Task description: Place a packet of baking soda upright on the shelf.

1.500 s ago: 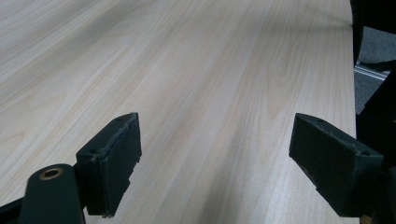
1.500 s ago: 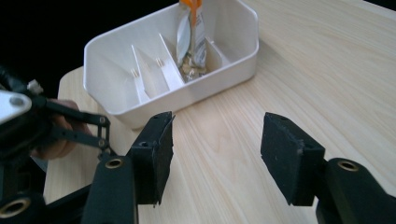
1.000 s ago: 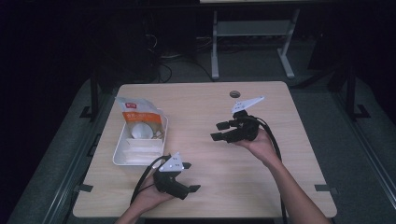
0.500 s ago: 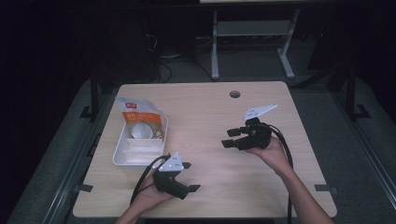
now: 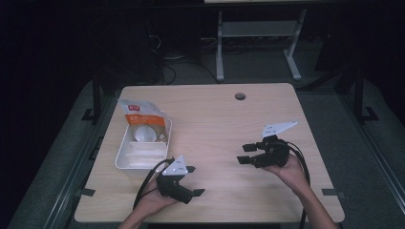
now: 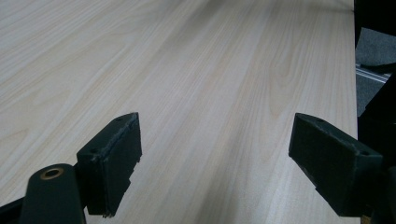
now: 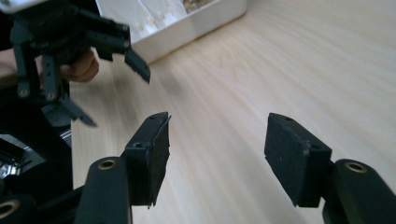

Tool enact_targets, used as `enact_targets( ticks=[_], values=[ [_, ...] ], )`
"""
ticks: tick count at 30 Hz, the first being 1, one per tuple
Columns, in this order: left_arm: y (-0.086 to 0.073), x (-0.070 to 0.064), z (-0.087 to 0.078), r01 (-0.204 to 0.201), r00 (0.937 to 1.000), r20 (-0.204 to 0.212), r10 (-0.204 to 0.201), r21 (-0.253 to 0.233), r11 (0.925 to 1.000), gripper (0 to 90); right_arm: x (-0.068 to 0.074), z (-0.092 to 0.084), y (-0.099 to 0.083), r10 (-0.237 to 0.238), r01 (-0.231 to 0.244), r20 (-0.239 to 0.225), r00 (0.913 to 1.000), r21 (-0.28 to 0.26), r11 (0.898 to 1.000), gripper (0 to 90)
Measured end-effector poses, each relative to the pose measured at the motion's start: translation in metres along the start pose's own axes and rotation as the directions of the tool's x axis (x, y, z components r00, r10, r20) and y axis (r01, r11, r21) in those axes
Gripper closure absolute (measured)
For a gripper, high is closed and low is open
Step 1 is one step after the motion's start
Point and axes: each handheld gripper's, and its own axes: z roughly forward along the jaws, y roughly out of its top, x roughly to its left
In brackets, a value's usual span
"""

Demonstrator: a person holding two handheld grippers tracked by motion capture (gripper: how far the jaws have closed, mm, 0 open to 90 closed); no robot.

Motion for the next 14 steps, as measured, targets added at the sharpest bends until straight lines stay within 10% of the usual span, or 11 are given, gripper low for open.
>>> enact_targets(
  ticks=[14],
  values=[
    [0.000, 0.000, 0.001, 0.011, 0.9999, 0.010, -0.011, -0.002, 0.9999, 17.3, 0.019, -0.021, -0.067, 0.022, -0.018, 0.125, 0.9919, -0.035, 0.999, 35.6]
  ],
)
